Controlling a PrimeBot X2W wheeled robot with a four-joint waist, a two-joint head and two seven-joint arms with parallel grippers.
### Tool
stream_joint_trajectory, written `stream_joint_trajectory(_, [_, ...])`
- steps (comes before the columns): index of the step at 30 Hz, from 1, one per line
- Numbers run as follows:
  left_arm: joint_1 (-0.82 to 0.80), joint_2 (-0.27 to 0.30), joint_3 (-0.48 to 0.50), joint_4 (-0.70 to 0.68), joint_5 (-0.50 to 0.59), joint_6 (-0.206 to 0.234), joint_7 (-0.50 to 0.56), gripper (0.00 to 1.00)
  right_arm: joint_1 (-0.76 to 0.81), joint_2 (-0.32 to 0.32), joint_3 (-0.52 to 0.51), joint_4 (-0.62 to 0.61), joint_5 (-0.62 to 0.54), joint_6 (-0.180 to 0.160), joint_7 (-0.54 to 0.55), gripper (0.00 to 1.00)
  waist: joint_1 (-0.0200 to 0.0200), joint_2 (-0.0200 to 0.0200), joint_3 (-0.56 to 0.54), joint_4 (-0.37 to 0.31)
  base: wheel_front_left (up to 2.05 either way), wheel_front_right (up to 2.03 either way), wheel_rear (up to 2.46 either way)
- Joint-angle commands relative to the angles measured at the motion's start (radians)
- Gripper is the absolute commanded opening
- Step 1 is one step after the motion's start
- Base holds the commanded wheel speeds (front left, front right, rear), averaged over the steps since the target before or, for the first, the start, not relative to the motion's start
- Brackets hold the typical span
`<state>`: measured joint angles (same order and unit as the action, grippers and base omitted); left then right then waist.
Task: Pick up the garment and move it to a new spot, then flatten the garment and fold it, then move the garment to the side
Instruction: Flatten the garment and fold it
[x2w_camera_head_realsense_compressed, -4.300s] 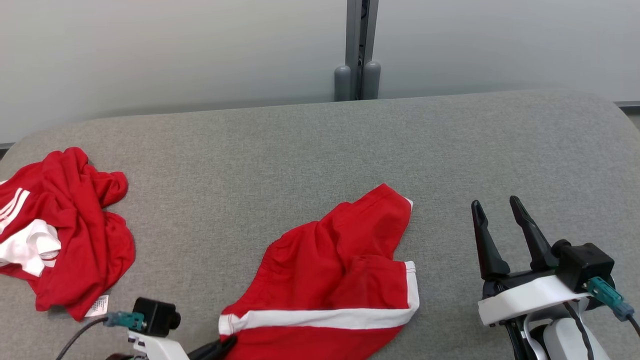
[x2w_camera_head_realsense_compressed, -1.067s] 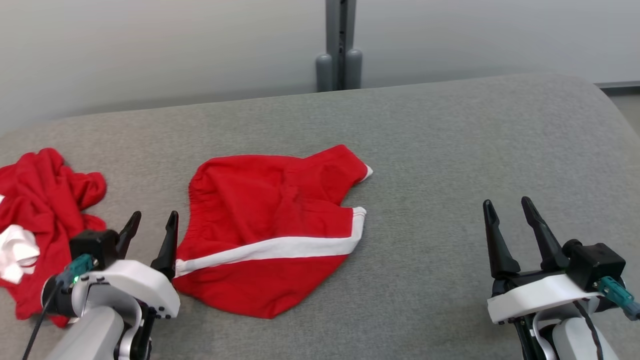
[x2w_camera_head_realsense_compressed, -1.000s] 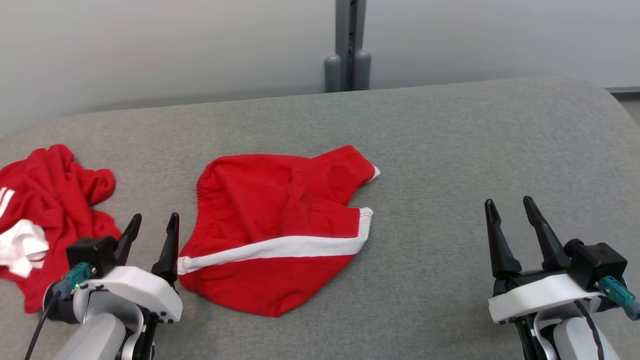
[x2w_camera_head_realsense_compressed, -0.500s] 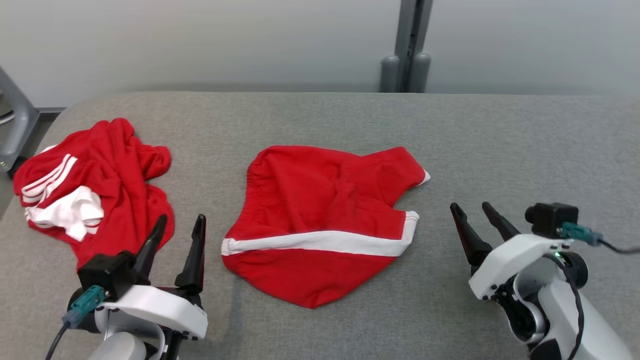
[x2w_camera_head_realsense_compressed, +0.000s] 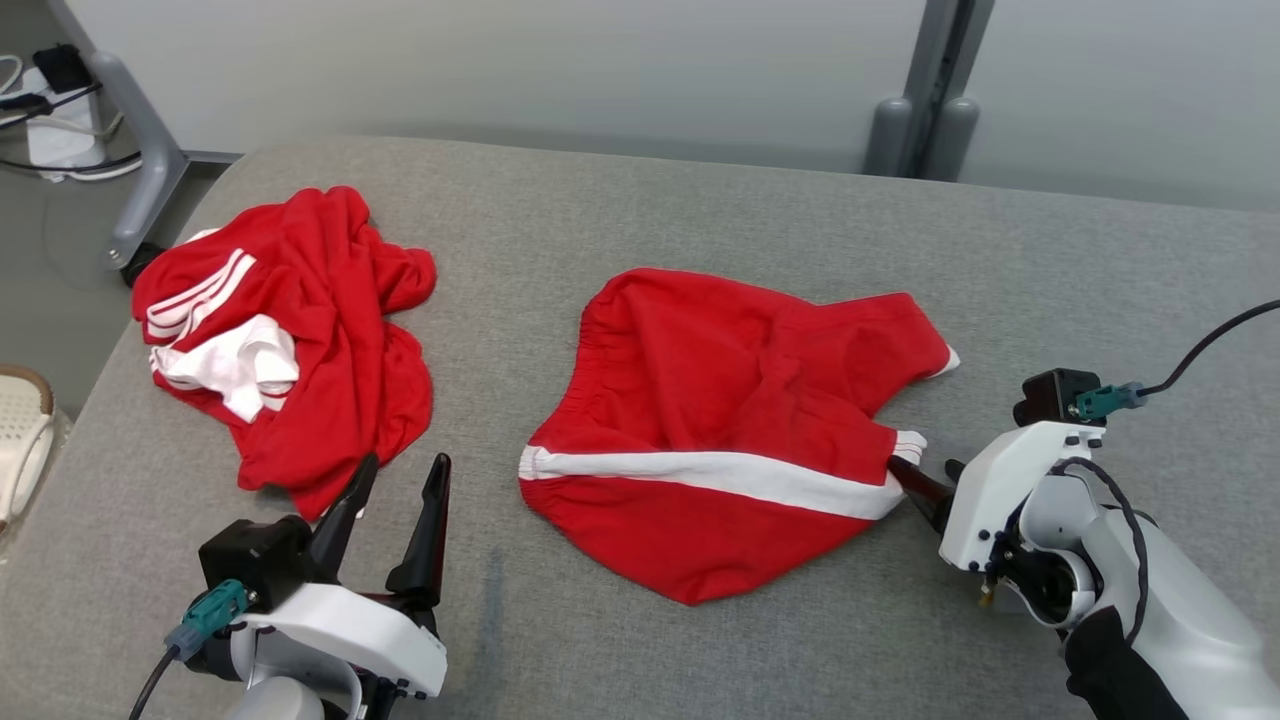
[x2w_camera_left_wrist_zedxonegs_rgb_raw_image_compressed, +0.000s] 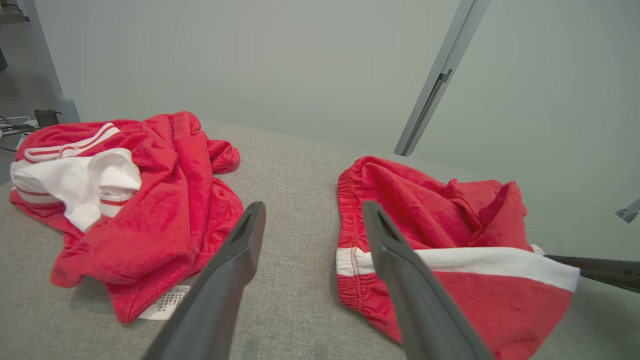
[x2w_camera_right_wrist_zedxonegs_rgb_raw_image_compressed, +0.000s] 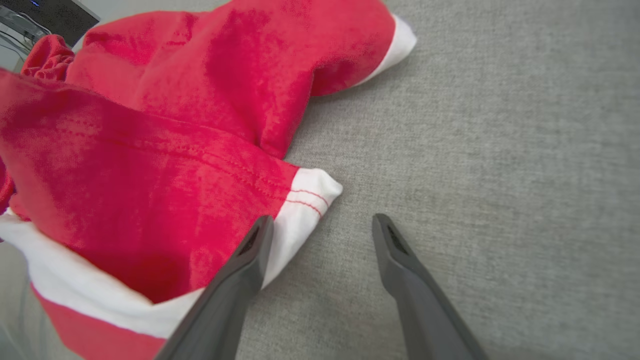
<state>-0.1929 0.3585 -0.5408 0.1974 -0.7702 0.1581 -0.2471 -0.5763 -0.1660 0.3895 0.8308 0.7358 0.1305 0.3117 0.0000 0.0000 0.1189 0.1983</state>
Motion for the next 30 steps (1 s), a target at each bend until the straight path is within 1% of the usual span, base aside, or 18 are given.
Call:
stream_joint_trajectory(1, [-0.017, -0.004, 0.001, 0.008, -0.004, -0.009, -0.005, 1.0, -0.022, 0.001, -0.003, 0.021, 0.003, 0.001, 0.002, 1.0, 0.0, 0.0, 0.008, 0.017, 0.0, 0.0, 0.0])
stream_joint_trajectory(3, [-0.02, -0.007, 0.002, 0.018, -0.006, -0.01, -0.006, 1.0, -0.032, 0.012, -0.003, 0.052, 0.011, 0.001, 0.005, 1.0, 0.0, 0.0, 0.01, 0.026, 0.0, 0.0, 0.0])
stream_joint_trajectory(4, [-0.02, -0.008, 0.003, 0.023, -0.006, -0.012, -0.007, 1.0, -0.035, 0.014, -0.001, 0.066, 0.012, 0.001, 0.006, 0.86, 0.0, 0.0, 0.01, 0.028, 0.0, 0.0, 0.0])
stream_joint_trajectory(5, [-0.02, -0.01, 0.003, 0.027, -0.005, -0.014, -0.008, 1.0, -0.04, 0.016, 0.0, 0.079, 0.012, 0.0, 0.002, 0.51, 0.0, 0.0, 0.011, 0.03, 0.0, 0.0, 0.0])
stream_joint_trajectory(6, [-0.021, -0.013, 0.002, 0.03, -0.005, -0.014, -0.009, 1.0, -0.045, 0.017, 0.001, 0.087, 0.012, 0.0, -0.004, 0.39, 0.0, 0.0, 0.011, 0.031, 0.0, 0.0, 0.0])
stream_joint_trajectory(7, [-0.021, -0.015, 0.002, 0.034, -0.004, -0.015, -0.008, 1.0, -0.049, 0.019, 0.002, 0.093, 0.013, 0.001, -0.01, 0.39, 0.0, 0.0, 0.011, 0.032, 0.0, 0.0, 0.0])
stream_joint_trajectory(8, [-0.02, -0.016, 0.003, 0.037, -0.004, -0.016, -0.009, 1.0, -0.052, 0.022, 0.003, 0.097, 0.017, 0.001, -0.019, 0.0, 0.0, 0.0, 0.01, 0.03, 0.0, 0.0, 0.0])
stream_joint_trajectory(12, [-0.013, -0.017, 0.004, 0.047, -0.006, -0.016, -0.01, 1.0, -0.055, 0.019, 0.008, 0.102, 0.021, 0.001, -0.048, 0.0, 0.0, 0.0, 0.001, 0.017, 0.0, 0.0, 0.0])
stream_joint_trajectory(13, [-0.011, -0.016, 0.004, 0.051, -0.005, -0.018, -0.009, 1.0, -0.049, 0.018, 0.01, 0.092, 0.024, 0.001, -0.082, 0.0, 0.0, 0.0, -0.009, 0.003, 0.0, 0.0, 0.0])
stream_joint_trajectory(17, [0.0, -0.011, 0.003, 0.055, -0.003, -0.014, -0.009, 1.0, -0.015, 0.016, 0.001, 0.056, 0.046, 0.0, -0.154, 0.0, 0.0, 0.0, -0.033, -0.035, 0.0, 0.0, 0.0])
stream_joint_trajectory(24, [0.029, -0.003, 0.005, 0.052, -0.014, 0.002, -0.003, 1.0, 0.085, 0.002, -0.03, -0.025, 0.066, 0.0, -0.264, 0.0, 0.0, 0.0, -0.063, -0.113, 0.0, 0.0, 0.0])
stream_joint_trajectory(25, [0.029, -0.003, 0.005, 0.052, -0.014, 0.002, -0.003, 1.0, 0.085, 0.002, -0.03, -0.025, 0.066, 0.0, -0.264, 0.0, 0.0, 0.0, -0.063, -0.113, 0.0, 0.0, 0.0])
stream_joint_trajectory(30, [0.045, 0.004, 0.006, 0.051, -0.015, 0.007, 0.004, 1.0, 0.171, 0.002, -0.055, -0.09, 0.063, 0.001, -0.296, 0.0, 0.0, 0.0, -0.066, -0.158, 0.0, 0.0, 0.0])
